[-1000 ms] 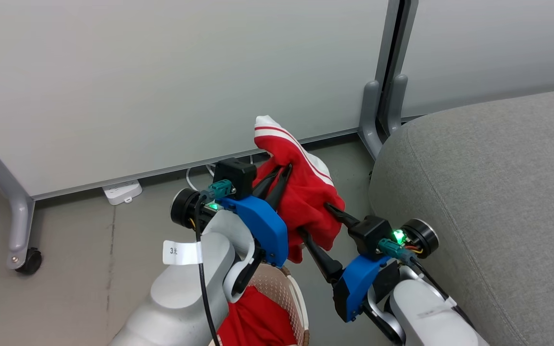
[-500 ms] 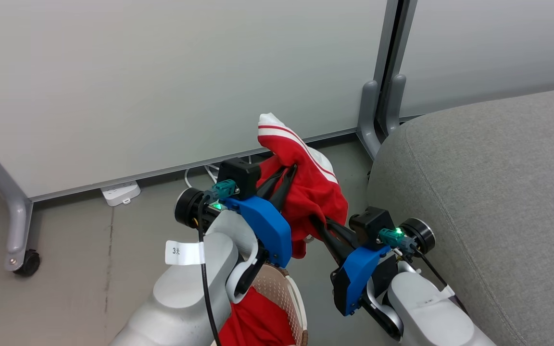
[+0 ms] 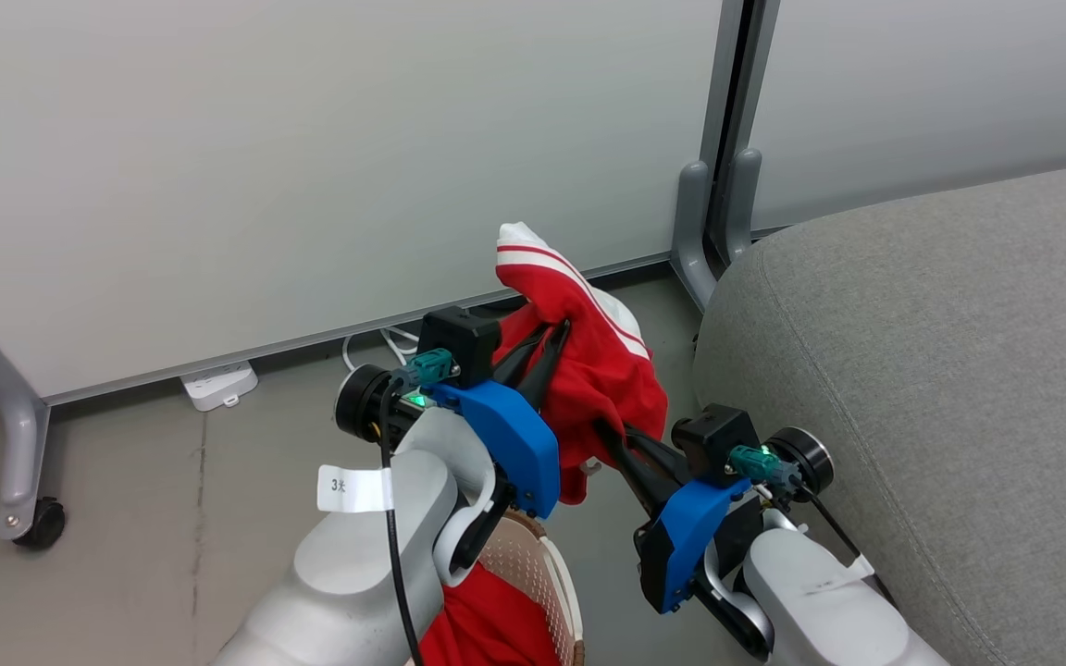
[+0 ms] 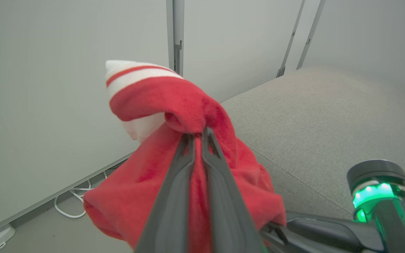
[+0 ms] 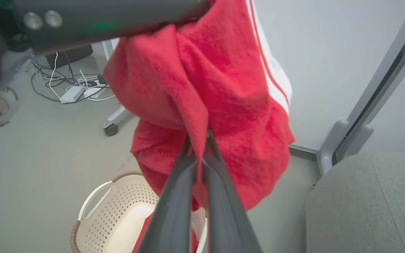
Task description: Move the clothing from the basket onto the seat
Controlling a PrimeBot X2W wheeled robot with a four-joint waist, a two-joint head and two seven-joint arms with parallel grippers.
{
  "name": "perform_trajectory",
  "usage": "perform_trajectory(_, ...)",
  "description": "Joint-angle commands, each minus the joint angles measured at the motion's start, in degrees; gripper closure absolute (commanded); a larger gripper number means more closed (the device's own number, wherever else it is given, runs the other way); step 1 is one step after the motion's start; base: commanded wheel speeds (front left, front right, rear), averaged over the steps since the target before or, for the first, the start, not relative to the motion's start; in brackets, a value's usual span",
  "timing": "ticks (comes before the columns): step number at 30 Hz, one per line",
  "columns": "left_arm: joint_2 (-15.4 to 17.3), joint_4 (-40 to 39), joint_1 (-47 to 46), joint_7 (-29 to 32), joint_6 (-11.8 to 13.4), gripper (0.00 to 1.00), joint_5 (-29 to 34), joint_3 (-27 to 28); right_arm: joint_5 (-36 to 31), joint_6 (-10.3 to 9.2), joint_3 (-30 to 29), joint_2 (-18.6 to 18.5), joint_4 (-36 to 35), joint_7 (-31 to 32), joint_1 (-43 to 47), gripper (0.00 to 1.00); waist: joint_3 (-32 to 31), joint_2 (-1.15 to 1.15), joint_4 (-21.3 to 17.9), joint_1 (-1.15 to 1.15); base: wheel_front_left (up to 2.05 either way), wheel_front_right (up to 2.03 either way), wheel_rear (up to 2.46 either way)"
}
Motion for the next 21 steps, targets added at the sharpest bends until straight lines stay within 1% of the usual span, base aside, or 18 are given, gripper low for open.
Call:
perform_trajectory(1, 0.2, 0.0, 0.1, -0.2, 0.3, 1.00, -0.2, -0.1, 0.3, 0.01, 0.3, -0.2, 0.2, -0.3, -0.8, 1.00, 0.0, 0.00, 0.0, 0.00, 0.00, 0.00, 0.00)
perform_trajectory(7, 0.2, -0.2, 0.2, -0.4, 0.3, 1.00, -0.3, -0.4, 0.8, 0.01, 0.8, -0.2, 0.4, -0.8, -1.0, 1.00, -0.1, 0.00, 0.2, 0.00, 0.00, 0.00, 0.00)
perform_trajectory(8, 0.2, -0.2, 0.2, -0.6, 0.5, 0.93, -0.1, -0.5, 0.8, 0.01, 0.8, -0.2, 0.4, -0.8, -1.0, 1.00, -0.1, 0.00, 0.2, 0.00, 0.00, 0.00, 0.00)
perform_trajectory(9, 0.3, -0.3, 0.2, -0.8, 0.6, 0.53, 0.0, -0.5, 0.7, 0.01, 0.8, -0.2, 0.4, -0.8, -1.1, 1.00, -0.1, 0.00, 0.3, 0.00, 0.00, 0.00, 0.00)
perform_trajectory(10, 0.3, -0.4, 0.1, -1.1, 0.6, 0.03, 0.2, -0.6, 0.7, 0.01, 0.8, -0.2, 0.5, -0.9, -1.1, 1.00, -0.1, 0.00, 0.3, 0.00, 0.00, 0.00, 0.00)
perform_trajectory(13, 0.6, -0.8, 0.0, -2.3, 0.7, 0.00, 0.7, -0.6, 0.9, 0.01, 1.0, -0.2, 0.1, -1.2, -1.2, 1.00, 0.0, 0.00, 0.4, 0.00, 0.00, 0.00, 0.00)
perform_trajectory(15, 1.5, -1.2, 0.9, -4.8, 1.4, 0.00, 1.2, -0.1, 1.6, 0.01, 1.6, -0.2, -0.3, -1.4, -1.1, 1.00, 0.1, 0.00, 0.1, 0.00, 0.00, 0.00, 0.00)
perform_trajectory(18, 3.1, -2.6, 4.0, -7.8, 2.3, 0.00, 1.6, 0.7, 2.3, 0.01, 2.3, -0.2, -0.7, -1.7, -1.2, 1.00, 0.3, 0.00, -0.3, 0.00, 0.00, 0.00, 0.00)
perform_trajectory(21, 4.9, -5.2, 8.3, -9.3, 2.8, 0.00, 2.0, 1.9, 2.4, 0.01, 2.2, -0.1, -0.6, -2.0, -1.3, 1.00, 0.5, 0.00, -0.4, 0.00, 0.00, 0.00, 0.00)
